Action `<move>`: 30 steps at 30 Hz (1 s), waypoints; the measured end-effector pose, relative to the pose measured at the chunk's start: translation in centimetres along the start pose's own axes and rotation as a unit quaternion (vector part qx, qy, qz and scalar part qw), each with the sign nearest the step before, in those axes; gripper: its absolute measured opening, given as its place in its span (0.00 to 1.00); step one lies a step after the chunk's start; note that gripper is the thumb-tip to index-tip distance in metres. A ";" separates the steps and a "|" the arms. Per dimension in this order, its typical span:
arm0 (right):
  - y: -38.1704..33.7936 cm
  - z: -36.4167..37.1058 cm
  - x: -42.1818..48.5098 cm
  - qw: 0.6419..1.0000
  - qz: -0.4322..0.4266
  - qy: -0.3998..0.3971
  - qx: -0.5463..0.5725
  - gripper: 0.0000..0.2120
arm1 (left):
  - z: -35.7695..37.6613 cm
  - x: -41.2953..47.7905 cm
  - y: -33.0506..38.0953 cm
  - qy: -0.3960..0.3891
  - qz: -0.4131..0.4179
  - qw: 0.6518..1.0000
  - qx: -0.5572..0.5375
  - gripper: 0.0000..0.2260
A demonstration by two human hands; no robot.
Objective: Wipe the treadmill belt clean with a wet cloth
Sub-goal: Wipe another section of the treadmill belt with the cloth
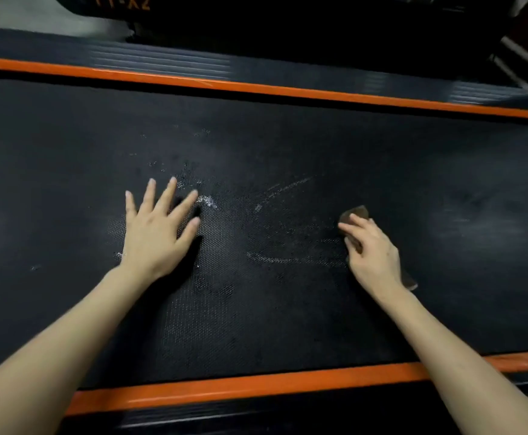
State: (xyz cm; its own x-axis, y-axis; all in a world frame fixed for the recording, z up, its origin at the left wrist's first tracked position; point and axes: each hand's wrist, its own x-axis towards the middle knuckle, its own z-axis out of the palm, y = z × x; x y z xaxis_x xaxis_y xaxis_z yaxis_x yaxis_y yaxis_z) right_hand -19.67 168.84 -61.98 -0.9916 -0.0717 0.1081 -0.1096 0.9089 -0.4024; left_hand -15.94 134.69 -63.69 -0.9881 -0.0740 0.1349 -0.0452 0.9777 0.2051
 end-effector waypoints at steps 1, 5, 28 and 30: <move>-0.4 -0.2 -0.5 1.000 0.030 0.001 0.003 0.14 | 0.0 -1.5 0.0 -0.008 0.013 1.000 0.009 0.27; -8.6 3.8 -5.8 0.989 -0.147 -0.025 0.021 0.14 | -0.4 -4.4 -1.9 -0.033 0.015 0.998 0.054 0.26; -5.0 1.3 -9.0 0.957 -0.242 -0.161 -0.003 0.29 | 0.3 -5.2 -5.3 -0.027 -0.030 0.998 0.049 0.29; -4.7 0.6 -8.9 0.940 -0.280 -0.192 -0.026 0.31 | 0.1 -5.2 -5.4 -0.034 -0.031 0.998 0.048 0.29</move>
State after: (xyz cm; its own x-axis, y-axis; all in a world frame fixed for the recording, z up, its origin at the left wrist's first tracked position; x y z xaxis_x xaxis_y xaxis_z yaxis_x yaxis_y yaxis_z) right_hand -10.33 164.91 -61.61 -0.7329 -0.6785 -0.0504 -0.6276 0.7028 -0.3349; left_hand -10.56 129.81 -65.62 -0.9905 -0.1248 0.0582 -0.1174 0.9861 0.1177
